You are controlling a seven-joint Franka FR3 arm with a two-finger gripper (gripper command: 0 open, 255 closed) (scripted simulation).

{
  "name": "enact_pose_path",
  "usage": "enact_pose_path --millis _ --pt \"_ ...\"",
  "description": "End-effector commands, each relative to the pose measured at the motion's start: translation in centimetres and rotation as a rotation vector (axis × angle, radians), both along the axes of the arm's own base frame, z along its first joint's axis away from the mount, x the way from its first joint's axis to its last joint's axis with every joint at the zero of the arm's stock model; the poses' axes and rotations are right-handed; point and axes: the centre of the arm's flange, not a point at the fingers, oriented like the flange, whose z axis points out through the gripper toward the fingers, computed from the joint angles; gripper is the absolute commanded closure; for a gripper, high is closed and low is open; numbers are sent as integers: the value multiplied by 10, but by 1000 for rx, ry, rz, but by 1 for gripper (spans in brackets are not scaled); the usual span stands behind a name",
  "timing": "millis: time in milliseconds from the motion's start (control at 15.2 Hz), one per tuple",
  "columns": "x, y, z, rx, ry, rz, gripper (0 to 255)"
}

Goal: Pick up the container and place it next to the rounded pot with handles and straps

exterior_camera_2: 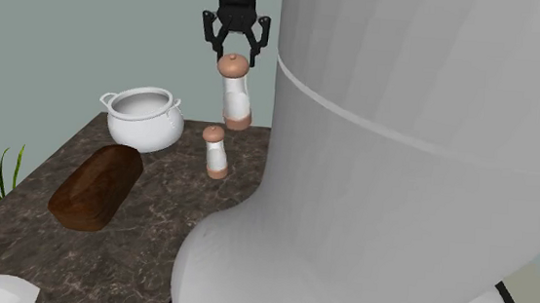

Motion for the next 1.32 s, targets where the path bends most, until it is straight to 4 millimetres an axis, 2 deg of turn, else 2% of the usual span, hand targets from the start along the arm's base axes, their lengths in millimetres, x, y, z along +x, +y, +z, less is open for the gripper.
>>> enact_pose_path --millis 0,1254 --pt "-13 26 1 0 0 -1 255" --pt "-114 257 3 0 0 -1 255"
